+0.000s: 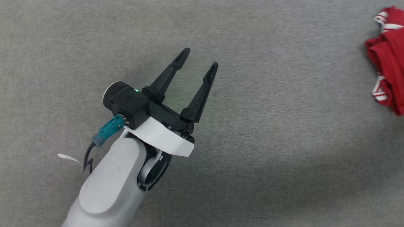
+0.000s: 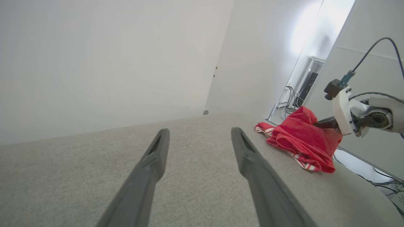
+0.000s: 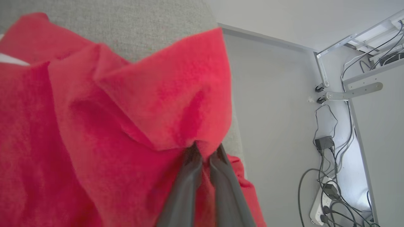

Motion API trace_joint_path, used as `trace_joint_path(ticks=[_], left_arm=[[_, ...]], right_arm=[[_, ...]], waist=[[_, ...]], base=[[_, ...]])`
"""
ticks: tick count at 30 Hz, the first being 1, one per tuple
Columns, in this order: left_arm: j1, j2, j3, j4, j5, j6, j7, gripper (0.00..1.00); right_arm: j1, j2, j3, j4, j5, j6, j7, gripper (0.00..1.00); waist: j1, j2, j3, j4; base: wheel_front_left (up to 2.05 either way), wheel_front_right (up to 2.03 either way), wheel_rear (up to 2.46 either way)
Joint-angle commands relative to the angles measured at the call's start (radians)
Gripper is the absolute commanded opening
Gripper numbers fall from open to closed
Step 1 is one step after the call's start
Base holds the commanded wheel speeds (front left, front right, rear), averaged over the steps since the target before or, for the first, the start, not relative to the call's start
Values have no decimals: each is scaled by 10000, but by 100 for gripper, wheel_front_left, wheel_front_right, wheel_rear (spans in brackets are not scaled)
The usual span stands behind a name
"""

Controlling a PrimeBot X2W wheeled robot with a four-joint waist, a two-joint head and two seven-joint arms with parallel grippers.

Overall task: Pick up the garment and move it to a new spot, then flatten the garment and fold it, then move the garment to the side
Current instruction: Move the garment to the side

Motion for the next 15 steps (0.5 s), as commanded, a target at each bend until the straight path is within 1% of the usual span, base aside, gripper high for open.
trace_joint_path(ticks=[1,3,4,5,6,8,11,15], left_arm=[[-198,12,34,-16,17,-38,-49,100],[-179,19,69,-34,11,-38,-51,100],[-159,36,118,-38,5,-38,-51,100],[-122,50,190,-59,21,-38,-49,100],[-58,53,278,-80,9,-38,-49,100],[70,90,450,-110,-22,-38,-49,100],[321,116,765,-200,-149,-38,-49,100],[716,269,1251,-253,-185,-38,-49,100]], right_arm=[[-177,63,-136,252,-105,-12,-174,0],[-300,201,-324,610,-224,-10,-376,0],[-358,237,-367,769,-313,-10,-443,13],[-403,270,-382,911,-401,-10,-509,32],[-479,284,-435,1002,-410,-12,-580,62],[-638,267,-486,1179,-532,-12,-685,100],[-767,399,-402,1269,-540,-10,-840,100],[-746,524,-230,1096,-240,-12,-1182,100]], waist=[[0,0,95,136],[0,0,129,228],[0,0,133,256],[0,0,124,273],[0,0,112,285],[0,0,64,290],[0,0,-107,254],[0,0,-439,142]], base=[[0,0,0],[0,0,0],[0,0,0],[0,0,0],[0,0,0],[0,0,0],[0,0,0],[0,0,0]])
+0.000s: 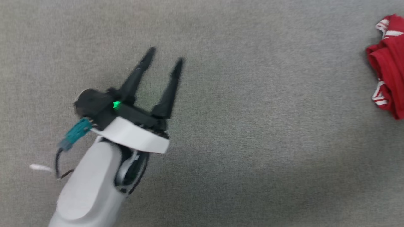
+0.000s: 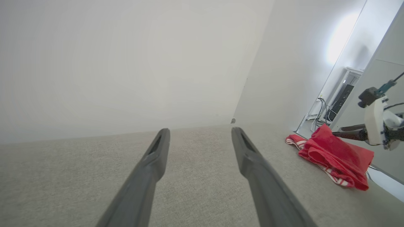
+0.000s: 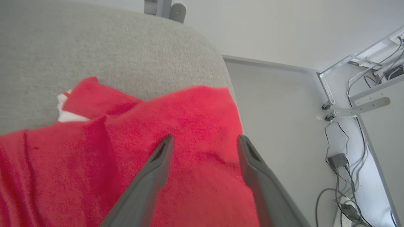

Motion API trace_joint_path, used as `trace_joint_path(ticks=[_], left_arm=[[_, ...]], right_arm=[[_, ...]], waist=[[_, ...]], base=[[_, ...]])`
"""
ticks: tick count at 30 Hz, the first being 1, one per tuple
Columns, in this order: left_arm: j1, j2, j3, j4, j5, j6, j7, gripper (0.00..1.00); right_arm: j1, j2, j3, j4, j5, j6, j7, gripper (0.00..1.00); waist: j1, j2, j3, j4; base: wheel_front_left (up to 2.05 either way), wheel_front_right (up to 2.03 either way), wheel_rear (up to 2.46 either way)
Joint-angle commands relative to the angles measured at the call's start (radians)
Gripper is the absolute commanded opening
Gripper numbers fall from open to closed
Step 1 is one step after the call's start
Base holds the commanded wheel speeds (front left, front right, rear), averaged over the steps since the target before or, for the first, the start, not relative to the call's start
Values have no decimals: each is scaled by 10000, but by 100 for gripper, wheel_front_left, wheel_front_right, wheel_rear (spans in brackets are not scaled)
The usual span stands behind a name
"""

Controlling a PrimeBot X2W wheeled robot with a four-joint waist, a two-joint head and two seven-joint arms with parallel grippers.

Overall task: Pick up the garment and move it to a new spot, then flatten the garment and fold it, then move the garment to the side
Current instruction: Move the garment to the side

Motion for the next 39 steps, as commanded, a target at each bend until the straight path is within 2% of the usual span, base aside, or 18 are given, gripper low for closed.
trace_joint_path(ticks=[1,15,25,32,39], left_arm=[[237,43,184,-57,-37,-38,-49,100],[1869,136,2345,-479,324,-39,-50,100],[3184,137,3327,-579,761,-39,-50,100],[4304,171,4022,-679,1011,-39,-50,100],[5439,-103,4729,-1000,1246,-39,-50,100]], right_arm=[[-1,19,11,-71,130,-12,-184,100],[1359,805,610,-1385,1940,-12,-1516,100],[3545,1030,1065,-3428,3076,-12,-3060,100],[5418,1183,519,-4812,3188,-12,-3912,100],[7424,1818,-729,-6424,2617,-10,-4123,100]], waist=[[0,0,-219,-103],[0,0,-1532,-215],[0,0,-2552,7],[0,0,-3065,239],[0,0,-3457,482]], base=[[0,0,0],[0,0,0],[0,0,0],[0,0,0],[0,0,0]])
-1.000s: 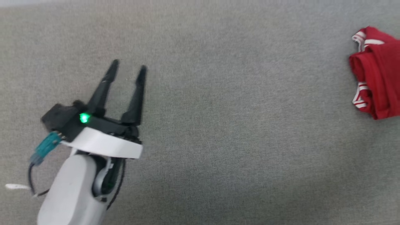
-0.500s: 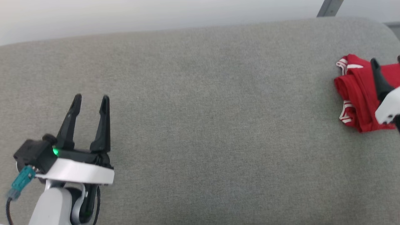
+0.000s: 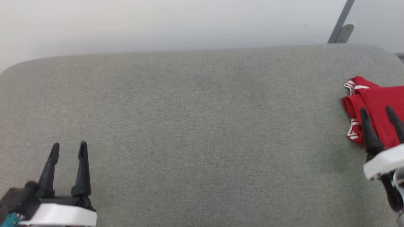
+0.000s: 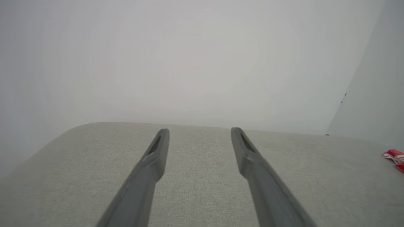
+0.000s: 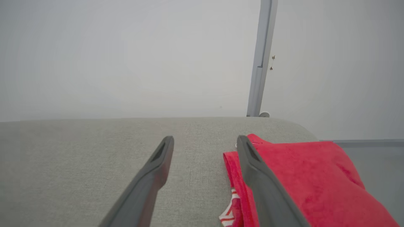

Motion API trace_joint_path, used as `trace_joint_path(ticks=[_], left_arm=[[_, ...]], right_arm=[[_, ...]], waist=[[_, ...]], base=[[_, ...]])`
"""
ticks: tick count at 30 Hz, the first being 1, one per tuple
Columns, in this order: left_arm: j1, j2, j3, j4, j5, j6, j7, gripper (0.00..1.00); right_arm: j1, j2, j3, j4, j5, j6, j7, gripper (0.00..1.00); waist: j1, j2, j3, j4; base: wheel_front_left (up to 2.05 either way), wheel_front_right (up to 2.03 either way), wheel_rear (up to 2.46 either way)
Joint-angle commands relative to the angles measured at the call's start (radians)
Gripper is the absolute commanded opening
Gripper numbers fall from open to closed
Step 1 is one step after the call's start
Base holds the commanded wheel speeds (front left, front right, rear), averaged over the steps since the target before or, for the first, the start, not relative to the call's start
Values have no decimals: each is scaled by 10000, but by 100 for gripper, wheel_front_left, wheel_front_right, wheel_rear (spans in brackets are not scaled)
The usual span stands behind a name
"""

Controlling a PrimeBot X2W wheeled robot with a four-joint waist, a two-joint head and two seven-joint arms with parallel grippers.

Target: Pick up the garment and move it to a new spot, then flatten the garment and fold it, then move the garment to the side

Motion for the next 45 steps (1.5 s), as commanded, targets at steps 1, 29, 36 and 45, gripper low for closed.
trace_joint_path(ticks=[1,29,36,45], left_arm=[[297,-39,77,-104,165,-39,-50,100],[1959,-628,1031,-338,445,-37,-50,100],[1982,-733,1090,-463,502,-38,-50,100],[2031,-864,1163,-746,640,-38,-50,100]], right_arm=[[524,233,-365,-413,-290,-8,-57,100],[4788,2964,-2036,-4114,-2307,-8,-60,100],[4982,3154,-2012,-4304,-2471,-8,-60,100],[5047,3249,-1998,-4280,-2621,-8,-60,100]], waist=[[0,-1,-155,145],[0,-1,-954,680],[0,-1,-988,708],[0,-1,-1018,714]], base=[[0,0,0],[0,0,0],[0,0,0],[0,0,0]])
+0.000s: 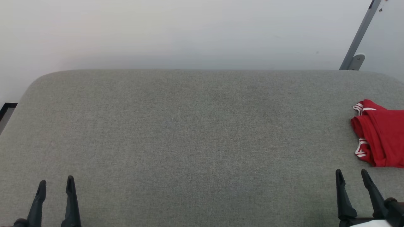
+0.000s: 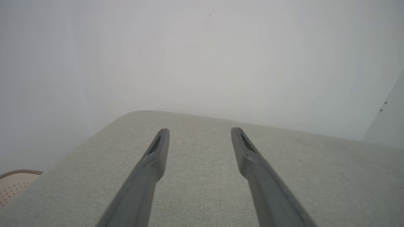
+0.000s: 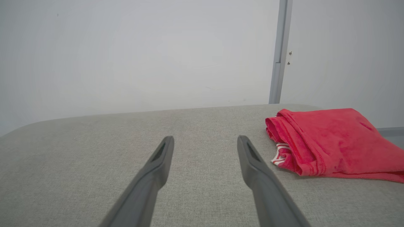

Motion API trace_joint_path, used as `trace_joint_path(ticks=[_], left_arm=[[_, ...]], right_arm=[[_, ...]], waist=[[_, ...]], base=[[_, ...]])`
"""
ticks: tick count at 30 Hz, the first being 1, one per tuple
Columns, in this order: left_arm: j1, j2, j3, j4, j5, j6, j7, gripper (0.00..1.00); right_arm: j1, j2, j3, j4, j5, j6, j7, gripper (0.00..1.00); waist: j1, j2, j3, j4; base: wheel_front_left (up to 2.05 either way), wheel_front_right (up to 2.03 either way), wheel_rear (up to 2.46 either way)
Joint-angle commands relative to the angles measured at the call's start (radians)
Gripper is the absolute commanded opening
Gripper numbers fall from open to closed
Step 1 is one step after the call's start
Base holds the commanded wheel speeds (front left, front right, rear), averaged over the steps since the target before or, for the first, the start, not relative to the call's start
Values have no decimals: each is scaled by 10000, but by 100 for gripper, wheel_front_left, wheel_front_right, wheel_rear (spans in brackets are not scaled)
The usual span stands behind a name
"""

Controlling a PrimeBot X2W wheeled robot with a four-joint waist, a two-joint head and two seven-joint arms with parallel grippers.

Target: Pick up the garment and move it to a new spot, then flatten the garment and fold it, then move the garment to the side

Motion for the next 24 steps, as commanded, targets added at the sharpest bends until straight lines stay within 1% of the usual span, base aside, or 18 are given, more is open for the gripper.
trace_joint_path(ticks=[1,2,8,20,21,24], left_arm=[[72,-40,59,-85,76,-36,-50,100],[4,-15,22,-76,56,2,2,0],[4,-299,-81,446,-46,4,54,0],[-561,-369,-199,867,-2187,-1,613,0],[-561,-369,-199,867,-2187,-1,613,0],[-689,-387,-223,958,-2667,-2,741,0]], right_arm=[[85,66,31,-19,-47,-8,-37,100],[-1,33,12,8,3,0,0,0],[26,187,35,492,136,0,66,0],[-419,276,-1,643,2314,-1,666,0],[-419,276,-1,643,2314,-1,666,0],[-519,297,-9,679,2806,-1,801,0]], waist=[[0,-1,-4,-1],[0,-1,-6,-1],[0,-1,-8,-7],[0,-1,5,-85],[0,-1,5,-85],[0,-1,8,-104]], base=[[0,0,0],[0,0,0],[0,0,0],[0,0,0],[0,0,0],[0,0,0]])
